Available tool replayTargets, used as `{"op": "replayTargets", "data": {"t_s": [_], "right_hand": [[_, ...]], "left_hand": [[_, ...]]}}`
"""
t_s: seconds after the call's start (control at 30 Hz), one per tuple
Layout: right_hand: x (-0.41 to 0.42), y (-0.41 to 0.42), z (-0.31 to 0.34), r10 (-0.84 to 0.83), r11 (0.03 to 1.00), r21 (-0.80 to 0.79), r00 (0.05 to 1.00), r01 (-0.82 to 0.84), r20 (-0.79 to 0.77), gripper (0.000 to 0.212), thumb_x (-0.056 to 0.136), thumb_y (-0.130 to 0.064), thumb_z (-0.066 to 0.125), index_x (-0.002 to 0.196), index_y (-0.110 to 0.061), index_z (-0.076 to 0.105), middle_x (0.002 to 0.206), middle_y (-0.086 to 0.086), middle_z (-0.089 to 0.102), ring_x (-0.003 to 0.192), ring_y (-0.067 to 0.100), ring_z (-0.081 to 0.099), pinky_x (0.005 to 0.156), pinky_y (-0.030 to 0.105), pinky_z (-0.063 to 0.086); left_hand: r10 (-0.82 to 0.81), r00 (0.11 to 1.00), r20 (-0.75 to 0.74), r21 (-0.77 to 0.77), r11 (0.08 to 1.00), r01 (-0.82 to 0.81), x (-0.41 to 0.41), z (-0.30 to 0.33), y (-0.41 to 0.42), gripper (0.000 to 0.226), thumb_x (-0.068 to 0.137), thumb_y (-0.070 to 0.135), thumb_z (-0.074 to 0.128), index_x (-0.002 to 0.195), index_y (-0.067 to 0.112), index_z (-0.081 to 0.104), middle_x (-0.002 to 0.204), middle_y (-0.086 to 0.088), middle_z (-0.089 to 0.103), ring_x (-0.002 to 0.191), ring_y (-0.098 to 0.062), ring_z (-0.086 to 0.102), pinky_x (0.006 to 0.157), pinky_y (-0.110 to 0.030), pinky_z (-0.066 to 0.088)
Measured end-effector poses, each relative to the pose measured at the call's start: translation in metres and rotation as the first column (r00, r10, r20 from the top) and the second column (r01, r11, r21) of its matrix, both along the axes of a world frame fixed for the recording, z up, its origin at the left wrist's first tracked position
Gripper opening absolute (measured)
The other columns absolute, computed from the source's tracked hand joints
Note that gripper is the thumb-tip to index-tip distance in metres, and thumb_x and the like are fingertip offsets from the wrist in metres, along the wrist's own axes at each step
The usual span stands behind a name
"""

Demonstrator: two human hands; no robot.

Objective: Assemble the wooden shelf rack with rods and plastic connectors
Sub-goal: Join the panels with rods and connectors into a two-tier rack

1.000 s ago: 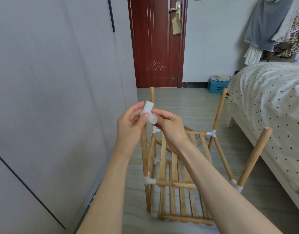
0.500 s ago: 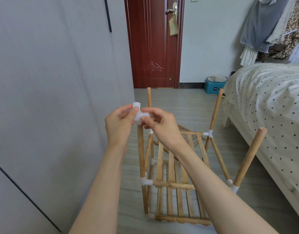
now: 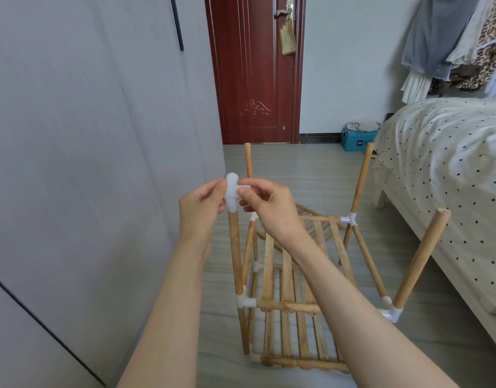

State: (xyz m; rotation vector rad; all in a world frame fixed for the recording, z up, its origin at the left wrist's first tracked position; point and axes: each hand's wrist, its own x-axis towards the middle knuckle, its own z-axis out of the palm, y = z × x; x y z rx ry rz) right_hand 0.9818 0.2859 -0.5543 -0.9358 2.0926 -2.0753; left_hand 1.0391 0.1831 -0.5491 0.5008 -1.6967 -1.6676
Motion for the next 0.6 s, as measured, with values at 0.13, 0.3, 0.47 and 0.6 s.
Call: {"op": "replayTargets", "data": {"t_s": [0.13,0.3,0.47,0.6], "right_hand": [[-0.002,0.002,-0.003,-0.012,0.998,0.063,1.000,0.014,-0.021,0.010,0.091,-0.014,0.058,0.096,-0.018,0.065,0.080,0.009,0.065,0.075,0.017,0.062,0.070,0.028,0.053],[-0.002,0.002,-0.009,-0.024,0.988,0.149,0.997,0.034,-0.067,0.015,0.091,-0.016,0.058,0.102,-0.013,0.068,0.080,0.017,0.062,0.084,0.032,0.060,0.082,0.042,0.050],[-0.003,0.003,-0.011,-0.019,0.989,0.143,0.998,0.027,-0.058,0.014,0.091,-0.015,0.059,0.101,-0.015,0.068,0.069,-0.003,0.057,0.066,0.003,0.056,0.069,0.021,0.047],[-0.003,0.006,-0.011,-0.009,0.991,0.131,0.999,0.015,-0.047,0.014,0.091,-0.013,0.058,0.102,-0.013,0.067,0.065,-0.006,0.056,0.052,-0.009,0.056,0.052,0.005,0.039]], "left_hand": [[-0.044,0.998,0.055,0.093,0.995,0.039,-0.003,-0.004,-0.001,0.024,0.091,0.022,0.059,0.111,0.014,0.067,0.099,-0.001,0.069,0.085,-0.009,0.061,0.071,-0.020,0.045],[-0.161,0.978,0.136,0.318,0.941,0.110,-0.005,-0.015,-0.003,0.014,0.088,0.034,0.060,0.096,0.023,0.066,0.095,0.002,0.070,0.083,-0.010,0.062,0.077,-0.025,0.041],[-0.327,0.929,0.171,0.338,0.906,0.257,-0.009,-0.036,0.004,0.057,0.087,0.063,0.040,0.111,0.019,0.066,0.096,0.000,0.066,0.077,-0.009,0.061,0.066,-0.023,0.047],[-0.334,0.942,0.040,0.254,0.915,0.313,-0.016,-0.043,0.009,0.062,0.094,0.058,0.025,0.116,0.013,0.062,0.098,-0.004,0.057,0.065,-0.007,0.042,0.060,-0.022,0.040]]}}
